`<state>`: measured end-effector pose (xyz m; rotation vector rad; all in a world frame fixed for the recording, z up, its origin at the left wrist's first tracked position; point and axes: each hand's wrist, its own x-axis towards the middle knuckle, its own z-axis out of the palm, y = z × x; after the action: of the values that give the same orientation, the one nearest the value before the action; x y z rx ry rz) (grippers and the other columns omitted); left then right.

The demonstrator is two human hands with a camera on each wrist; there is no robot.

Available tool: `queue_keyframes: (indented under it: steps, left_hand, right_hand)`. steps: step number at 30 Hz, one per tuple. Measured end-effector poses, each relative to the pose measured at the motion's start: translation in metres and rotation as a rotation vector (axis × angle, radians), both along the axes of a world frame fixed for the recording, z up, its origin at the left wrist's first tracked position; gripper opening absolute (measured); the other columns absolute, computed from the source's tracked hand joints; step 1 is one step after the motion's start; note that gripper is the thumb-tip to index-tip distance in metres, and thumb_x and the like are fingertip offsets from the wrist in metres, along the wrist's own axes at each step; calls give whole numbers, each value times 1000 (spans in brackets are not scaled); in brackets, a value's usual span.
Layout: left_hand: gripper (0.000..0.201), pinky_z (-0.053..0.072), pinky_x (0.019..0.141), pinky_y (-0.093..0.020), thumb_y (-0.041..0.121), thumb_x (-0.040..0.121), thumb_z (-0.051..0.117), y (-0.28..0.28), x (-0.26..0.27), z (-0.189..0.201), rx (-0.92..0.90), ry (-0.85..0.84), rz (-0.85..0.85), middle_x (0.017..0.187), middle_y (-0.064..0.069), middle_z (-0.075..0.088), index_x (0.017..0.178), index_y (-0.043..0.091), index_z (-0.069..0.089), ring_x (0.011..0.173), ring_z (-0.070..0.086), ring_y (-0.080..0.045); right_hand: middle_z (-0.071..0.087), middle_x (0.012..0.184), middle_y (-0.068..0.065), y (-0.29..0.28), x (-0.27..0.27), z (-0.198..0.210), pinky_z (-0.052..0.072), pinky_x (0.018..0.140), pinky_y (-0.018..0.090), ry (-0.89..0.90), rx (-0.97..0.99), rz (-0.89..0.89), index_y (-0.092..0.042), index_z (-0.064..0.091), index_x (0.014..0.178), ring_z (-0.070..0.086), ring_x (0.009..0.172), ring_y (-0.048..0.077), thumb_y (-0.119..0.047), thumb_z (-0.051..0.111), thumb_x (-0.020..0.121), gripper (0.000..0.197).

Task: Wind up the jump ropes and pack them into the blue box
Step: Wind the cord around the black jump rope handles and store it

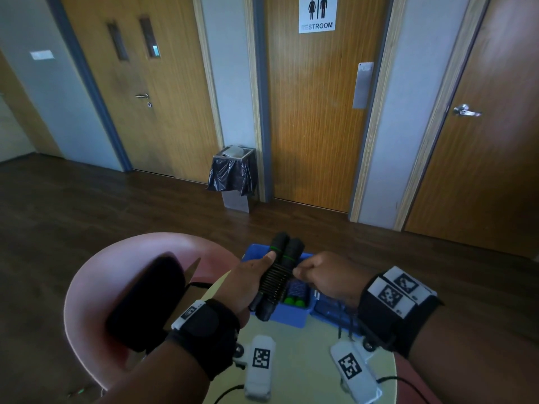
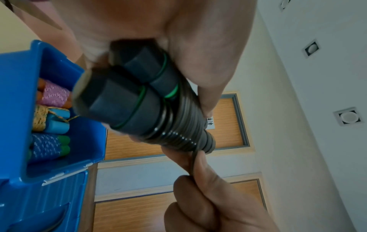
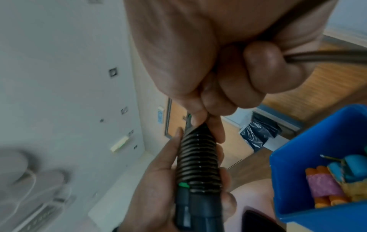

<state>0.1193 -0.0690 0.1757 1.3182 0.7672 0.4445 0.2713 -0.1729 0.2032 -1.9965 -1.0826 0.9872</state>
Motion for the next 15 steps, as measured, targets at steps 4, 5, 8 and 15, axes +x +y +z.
queue_keyframes:
  steps: [4,5,8,15]
  left_hand:
    - [42,48,67,-38,45,98,53,1,-3,-2,-26,33,-12,75,-13,71,95,9,74,64,64,-26]
    - [42,48,66,-36,44,100,50,1,-4,0,-35,26,-48,75,-13,70,98,8,72,64,63,-26]
    - [48,49,64,-35,42,102,44,1,-9,1,-86,-16,-153,80,-19,66,111,-1,65,67,61,-27]
    - [54,53,62,-39,47,101,44,-4,-21,-3,-231,-76,-113,82,-16,62,120,-2,59,70,61,-28]
  right_hand:
    - [34,56,2,-3,-1,2,28,47,27,118,-40,-16,-20,73,89,31,49,16,-29,57,100,21]
    - [33,56,1,-3,-2,3,28,47,27,128,-44,-16,-19,73,87,31,49,16,-28,57,100,23]
    - [31,53,-2,-3,-5,0,27,47,27,183,-39,-30,-19,70,80,28,46,15,-27,57,100,26]
    - [25,55,-3,2,-16,-2,18,43,25,407,-11,-34,-15,51,77,17,49,14,-18,52,101,24]
